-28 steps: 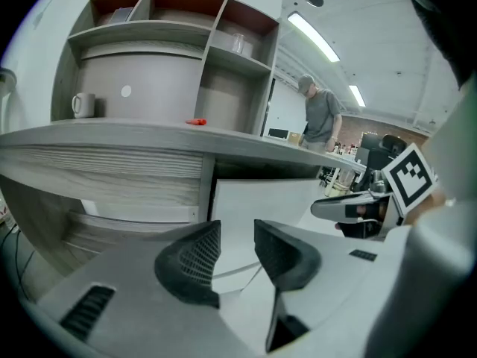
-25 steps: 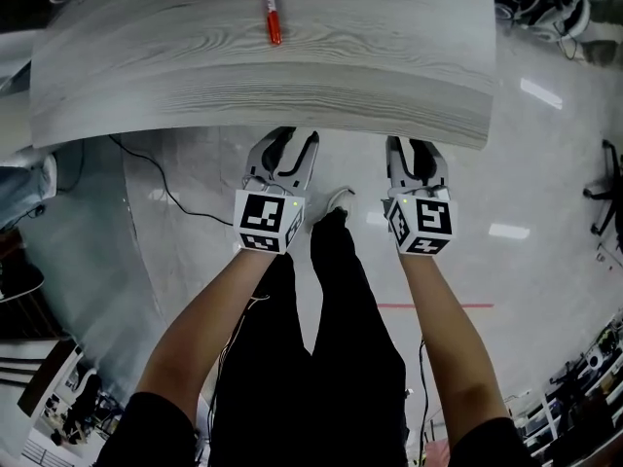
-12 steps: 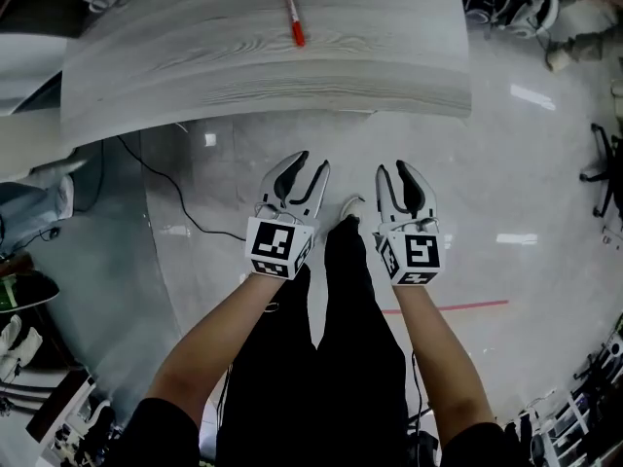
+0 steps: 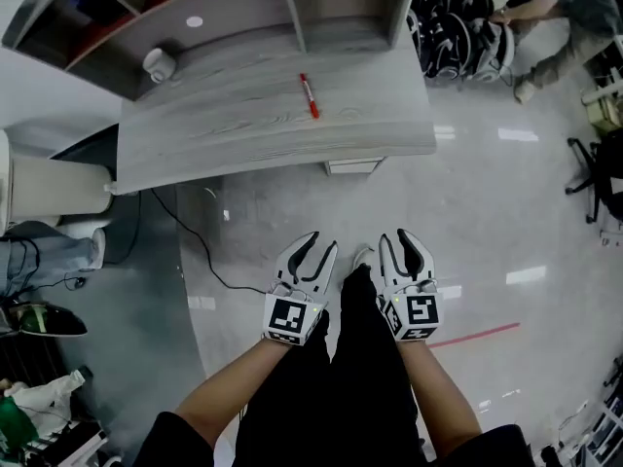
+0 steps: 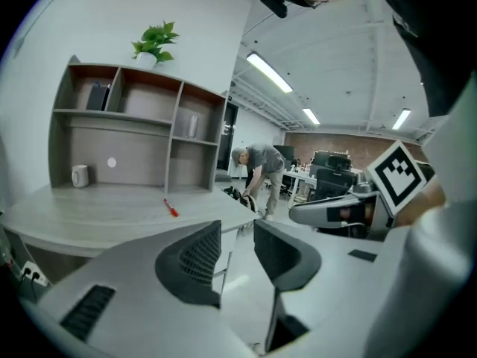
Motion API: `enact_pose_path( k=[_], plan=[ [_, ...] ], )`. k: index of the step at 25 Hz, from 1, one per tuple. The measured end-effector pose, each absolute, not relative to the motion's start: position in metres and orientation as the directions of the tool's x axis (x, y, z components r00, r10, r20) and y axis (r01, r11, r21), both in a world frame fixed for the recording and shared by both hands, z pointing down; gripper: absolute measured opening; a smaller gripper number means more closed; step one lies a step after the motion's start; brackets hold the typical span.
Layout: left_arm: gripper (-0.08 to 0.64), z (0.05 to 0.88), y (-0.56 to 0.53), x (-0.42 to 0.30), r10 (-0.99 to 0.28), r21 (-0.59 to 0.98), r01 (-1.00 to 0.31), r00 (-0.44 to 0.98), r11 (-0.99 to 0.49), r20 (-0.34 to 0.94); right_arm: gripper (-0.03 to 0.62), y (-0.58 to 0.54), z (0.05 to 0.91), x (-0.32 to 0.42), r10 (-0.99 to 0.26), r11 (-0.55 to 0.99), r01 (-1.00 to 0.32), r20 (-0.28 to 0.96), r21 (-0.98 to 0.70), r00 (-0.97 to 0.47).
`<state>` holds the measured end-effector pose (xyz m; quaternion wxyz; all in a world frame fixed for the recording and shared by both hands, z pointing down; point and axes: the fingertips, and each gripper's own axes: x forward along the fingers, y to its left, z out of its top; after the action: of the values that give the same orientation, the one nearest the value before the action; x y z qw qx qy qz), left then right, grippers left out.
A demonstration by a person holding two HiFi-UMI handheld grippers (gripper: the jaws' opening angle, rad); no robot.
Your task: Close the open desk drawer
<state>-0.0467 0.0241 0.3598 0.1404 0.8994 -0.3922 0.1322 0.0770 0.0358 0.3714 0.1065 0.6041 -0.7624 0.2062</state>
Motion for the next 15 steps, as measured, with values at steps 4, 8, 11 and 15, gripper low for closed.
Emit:
enact_pose_path(
  k=[4,8,11,15],
  plan=[
    [0.147,0.314,0.04,-0.046,-0.663,0.181,-0.726,0.682,-0.664,0.308,0.137,0.043,0.321,0.068,-0.896,0.181,-0.964,0.371,-0.194,-0.243],
    [0.138,0.266,0.044,-0.05,-0.684,0.216,-0.724,0.69,-0.655,0.238,0.137,0.047,0.273,0.056,-0.908,0.222,-0.963,0.329,-0.15,-0.26],
    [0.13,0.24,0.04,-0.054,-0.705,0.226,-0.738,0.674,-0.635,0.221,0.135,0.045,0.236,0.053,-0.919,0.249,-0.957,0.277,-0.147,-0.281],
    [0.101,0.212,0.025,-0.055,-0.735,0.213,-0.761,0.648,-0.613,0.198,0.126,0.036,0.195,0.056,-0.929,0.282,-0.945,0.199,-0.167,-0.313]
  ],
)
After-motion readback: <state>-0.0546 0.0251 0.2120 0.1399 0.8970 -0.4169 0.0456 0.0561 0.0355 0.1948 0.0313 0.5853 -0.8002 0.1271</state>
